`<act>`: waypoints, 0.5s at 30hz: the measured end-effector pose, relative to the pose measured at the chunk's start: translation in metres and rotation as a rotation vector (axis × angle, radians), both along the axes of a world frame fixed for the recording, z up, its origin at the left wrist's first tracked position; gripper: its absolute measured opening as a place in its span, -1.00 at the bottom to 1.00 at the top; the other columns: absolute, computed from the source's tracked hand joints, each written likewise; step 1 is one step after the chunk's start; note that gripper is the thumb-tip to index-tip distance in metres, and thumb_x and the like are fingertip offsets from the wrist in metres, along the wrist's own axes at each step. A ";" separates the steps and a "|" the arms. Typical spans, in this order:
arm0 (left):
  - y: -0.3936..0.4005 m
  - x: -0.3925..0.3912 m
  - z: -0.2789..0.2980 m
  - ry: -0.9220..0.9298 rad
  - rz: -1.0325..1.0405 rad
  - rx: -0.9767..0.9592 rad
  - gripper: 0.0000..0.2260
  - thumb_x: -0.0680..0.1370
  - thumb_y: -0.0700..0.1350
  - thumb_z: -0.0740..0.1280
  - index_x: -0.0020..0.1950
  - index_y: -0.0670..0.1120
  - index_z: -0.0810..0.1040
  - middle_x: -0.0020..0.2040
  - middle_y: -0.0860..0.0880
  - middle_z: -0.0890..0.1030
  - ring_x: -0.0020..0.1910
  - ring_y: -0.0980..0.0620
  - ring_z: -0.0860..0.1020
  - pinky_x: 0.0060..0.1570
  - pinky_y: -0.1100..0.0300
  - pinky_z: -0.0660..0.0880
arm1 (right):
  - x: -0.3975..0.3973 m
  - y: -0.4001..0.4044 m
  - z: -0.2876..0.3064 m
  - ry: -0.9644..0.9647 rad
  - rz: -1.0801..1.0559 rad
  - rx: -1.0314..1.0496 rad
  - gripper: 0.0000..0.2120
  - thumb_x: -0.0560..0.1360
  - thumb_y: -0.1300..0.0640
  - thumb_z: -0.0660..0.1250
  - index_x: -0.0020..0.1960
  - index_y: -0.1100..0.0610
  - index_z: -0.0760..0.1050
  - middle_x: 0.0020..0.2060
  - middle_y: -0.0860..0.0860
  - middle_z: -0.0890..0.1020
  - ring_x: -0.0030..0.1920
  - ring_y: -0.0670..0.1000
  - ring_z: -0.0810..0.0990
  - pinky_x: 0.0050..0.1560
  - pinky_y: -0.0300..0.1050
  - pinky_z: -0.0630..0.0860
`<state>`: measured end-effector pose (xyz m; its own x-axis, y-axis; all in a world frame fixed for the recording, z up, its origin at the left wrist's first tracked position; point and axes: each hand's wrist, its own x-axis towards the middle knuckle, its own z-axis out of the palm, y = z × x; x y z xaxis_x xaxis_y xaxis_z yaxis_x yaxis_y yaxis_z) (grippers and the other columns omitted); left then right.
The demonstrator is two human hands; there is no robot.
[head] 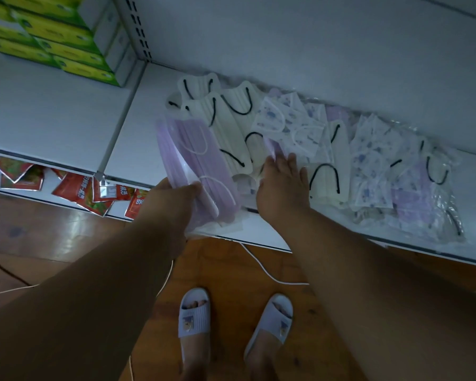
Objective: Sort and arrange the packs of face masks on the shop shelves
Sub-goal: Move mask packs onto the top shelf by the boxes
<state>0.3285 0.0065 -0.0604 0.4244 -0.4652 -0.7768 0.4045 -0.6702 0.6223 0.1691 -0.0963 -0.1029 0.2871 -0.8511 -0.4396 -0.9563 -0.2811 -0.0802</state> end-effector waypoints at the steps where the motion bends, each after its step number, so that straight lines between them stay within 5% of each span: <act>1: 0.000 -0.001 -0.001 0.010 0.004 -0.003 -0.62 0.58 -0.05 0.40 0.36 -0.09 0.47 0.15 -0.11 0.59 0.16 -0.18 0.56 0.26 -0.15 0.51 | 0.001 -0.001 0.002 -0.033 -0.014 -0.025 -0.43 0.65 0.10 0.07 0.61 0.14 -0.02 0.61 0.07 -0.04 0.60 0.13 -0.16 0.57 0.15 -0.17; 4: -0.001 -0.004 0.001 0.028 0.008 0.018 -0.62 0.57 -0.06 0.41 0.37 -0.09 0.47 0.16 -0.12 0.59 0.16 -0.18 0.56 0.26 -0.15 0.51 | 0.001 0.005 0.005 -0.248 -0.045 -0.169 -0.54 0.65 0.15 0.05 0.54 0.19 0.24 0.52 0.14 0.29 0.56 0.15 0.14 0.57 0.17 -0.02; 6: -0.003 -0.006 0.005 0.044 0.033 0.014 -0.65 0.57 -0.08 0.41 0.34 -0.07 0.48 0.14 -0.11 0.60 0.15 -0.18 0.57 0.24 -0.14 0.53 | 0.002 0.015 0.013 -0.526 -0.135 -0.246 -0.61 0.63 0.18 0.09 0.41 0.23 0.43 0.34 0.18 0.50 0.39 0.16 0.40 0.46 0.11 0.28; 9: -0.006 -0.009 0.013 0.036 0.032 0.019 -0.70 0.56 -0.09 0.41 0.28 -0.08 0.53 0.09 -0.11 0.63 0.12 -0.19 0.59 0.22 -0.16 0.54 | 0.006 0.034 0.042 -0.842 -0.258 -0.167 -0.72 0.64 0.19 0.16 0.27 0.19 0.54 0.19 0.08 0.60 0.17 -0.10 0.51 0.17 -0.45 0.35; 10: -0.008 -0.011 0.017 0.054 0.047 0.014 -0.70 0.56 -0.10 0.41 0.27 -0.10 0.55 0.09 -0.14 0.64 0.10 -0.20 0.60 0.21 -0.17 0.54 | 0.008 0.042 0.051 -0.899 -0.238 -0.114 -0.72 0.63 0.16 0.16 0.24 0.17 0.55 0.15 0.05 0.62 0.12 -0.14 0.52 0.09 -0.50 0.35; 15: -0.010 -0.019 0.039 0.344 0.044 -0.104 -0.72 0.68 0.00 0.22 0.25 -0.17 0.52 0.17 -0.27 0.63 -0.06 -0.08 0.65 -0.02 0.11 0.62 | 0.009 0.080 0.063 -0.954 -0.091 0.075 -0.69 0.63 0.00 0.11 0.32 0.02 0.45 0.14 -0.01 0.62 0.17 -0.06 0.57 0.14 -0.08 0.55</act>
